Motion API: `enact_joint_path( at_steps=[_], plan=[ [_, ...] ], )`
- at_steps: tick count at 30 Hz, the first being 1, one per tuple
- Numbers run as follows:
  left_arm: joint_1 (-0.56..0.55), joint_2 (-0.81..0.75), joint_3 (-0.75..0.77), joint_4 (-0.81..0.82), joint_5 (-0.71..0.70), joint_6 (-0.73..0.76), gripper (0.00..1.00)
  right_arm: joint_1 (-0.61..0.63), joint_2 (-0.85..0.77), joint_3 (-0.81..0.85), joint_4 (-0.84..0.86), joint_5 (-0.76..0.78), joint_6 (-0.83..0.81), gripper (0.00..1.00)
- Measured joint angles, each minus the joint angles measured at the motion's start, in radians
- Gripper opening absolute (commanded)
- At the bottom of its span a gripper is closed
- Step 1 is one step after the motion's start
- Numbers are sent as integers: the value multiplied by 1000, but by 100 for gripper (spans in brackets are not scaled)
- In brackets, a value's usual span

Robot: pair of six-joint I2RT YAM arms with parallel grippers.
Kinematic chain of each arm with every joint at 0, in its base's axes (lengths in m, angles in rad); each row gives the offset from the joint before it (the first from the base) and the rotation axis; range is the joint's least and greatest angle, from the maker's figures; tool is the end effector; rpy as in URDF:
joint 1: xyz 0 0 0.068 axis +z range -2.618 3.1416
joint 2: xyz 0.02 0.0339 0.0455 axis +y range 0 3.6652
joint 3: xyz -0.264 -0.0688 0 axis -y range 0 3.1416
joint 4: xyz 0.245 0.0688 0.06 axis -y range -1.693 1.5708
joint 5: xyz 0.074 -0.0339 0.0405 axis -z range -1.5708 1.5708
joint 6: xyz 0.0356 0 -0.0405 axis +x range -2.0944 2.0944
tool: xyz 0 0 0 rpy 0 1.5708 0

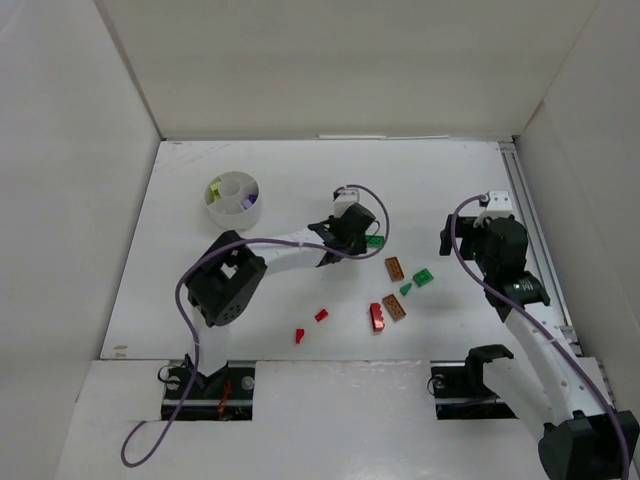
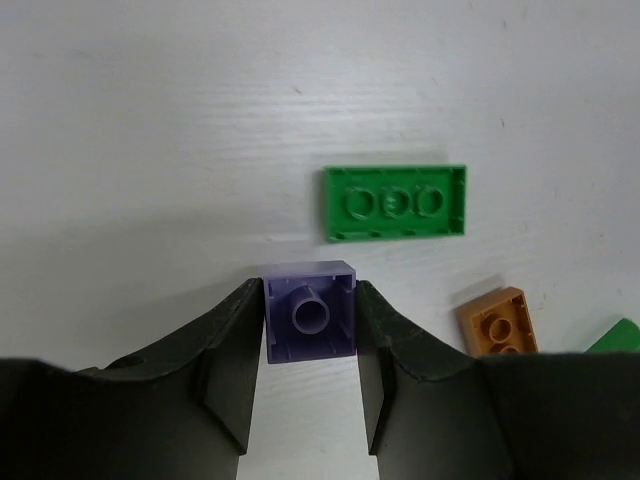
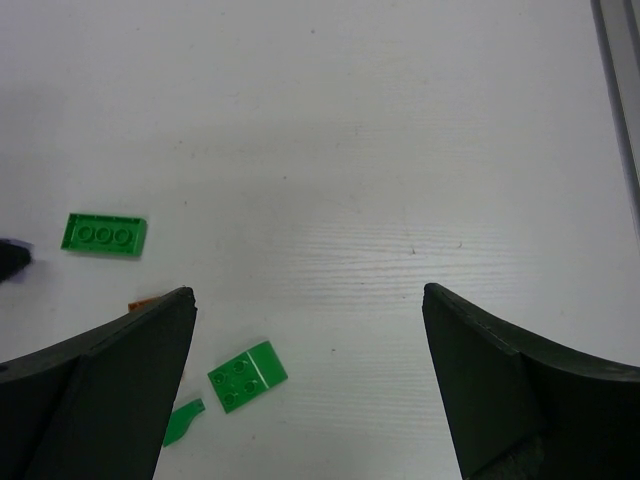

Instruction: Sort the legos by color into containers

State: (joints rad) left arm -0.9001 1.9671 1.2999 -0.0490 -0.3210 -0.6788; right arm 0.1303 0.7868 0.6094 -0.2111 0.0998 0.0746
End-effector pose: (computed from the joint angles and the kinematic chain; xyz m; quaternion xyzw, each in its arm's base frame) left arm 0.2778 -0.3321 0.1818 0.0334 0.9002 -0.1880 0.3914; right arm 0.1855 0.0207 0.2748 0.0047 0.8297 0.0157 0.5579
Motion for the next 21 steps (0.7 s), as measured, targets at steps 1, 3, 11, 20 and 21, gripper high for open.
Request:
enact_joint_path(
  at_steps=[1,3,11,20,21],
  plan=[
    [20,-38,-26,-1,-1,0,27,0,0,0,0,-2,-3,100],
    [72,-125,-72,-5,-15,0,28,0,0,-1,0,-3,-6,100],
    [299,-399,-110,1,-120,19,29,-8,0,-5,2,-3,-18,100],
    [536,-401,-137,4,-136,52,31,-12,17,-5,2,-2,-29,100],
    [550,-394,-137,3,-137,53,31,-12,21,-5,2,-2,-30,100]
  ],
)
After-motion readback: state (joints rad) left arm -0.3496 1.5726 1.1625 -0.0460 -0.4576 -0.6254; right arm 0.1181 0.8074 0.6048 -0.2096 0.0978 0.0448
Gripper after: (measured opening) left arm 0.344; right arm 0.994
